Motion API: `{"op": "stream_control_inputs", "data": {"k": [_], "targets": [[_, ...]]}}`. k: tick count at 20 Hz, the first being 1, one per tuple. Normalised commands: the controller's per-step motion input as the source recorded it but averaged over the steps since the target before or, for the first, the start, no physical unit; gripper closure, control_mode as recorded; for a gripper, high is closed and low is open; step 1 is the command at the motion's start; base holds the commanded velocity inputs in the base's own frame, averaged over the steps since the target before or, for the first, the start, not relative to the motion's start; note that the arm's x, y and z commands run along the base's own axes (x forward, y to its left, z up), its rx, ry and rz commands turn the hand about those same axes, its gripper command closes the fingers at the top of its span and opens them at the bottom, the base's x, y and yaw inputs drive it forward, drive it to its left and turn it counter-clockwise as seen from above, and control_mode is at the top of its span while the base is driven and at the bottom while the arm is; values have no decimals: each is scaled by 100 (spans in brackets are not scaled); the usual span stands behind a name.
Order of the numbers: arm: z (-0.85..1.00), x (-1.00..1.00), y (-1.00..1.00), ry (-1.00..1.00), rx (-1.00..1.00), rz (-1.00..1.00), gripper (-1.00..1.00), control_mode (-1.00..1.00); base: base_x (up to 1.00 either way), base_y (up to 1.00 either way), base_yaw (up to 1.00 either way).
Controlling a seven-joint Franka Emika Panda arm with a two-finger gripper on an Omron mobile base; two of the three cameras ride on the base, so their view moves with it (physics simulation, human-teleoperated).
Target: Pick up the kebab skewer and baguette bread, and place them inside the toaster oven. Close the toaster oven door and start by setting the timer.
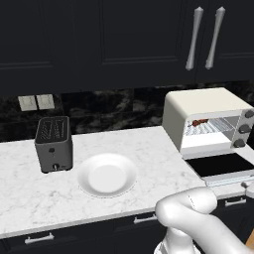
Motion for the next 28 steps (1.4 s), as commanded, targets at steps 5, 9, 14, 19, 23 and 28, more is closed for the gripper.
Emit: {"op": "stream_control_inputs", "data": {"k": [5,9,14,19,23,28], "targets": [[1,4,24,0,0,-1,-100,-100,0,0,0],[12,0,19,0,0,-1,-100,-100,0,0,0],[37,0,14,-4,0,-2,-100,-100,0,0,0],[49,1,13,-3,0,-3,-100,-100,0,0,0],[59,6,18,-4,0,-2,-100,-100,0,0,0],[57,11,25,-2,0,-1,-100,-100,0,0,0]]}}
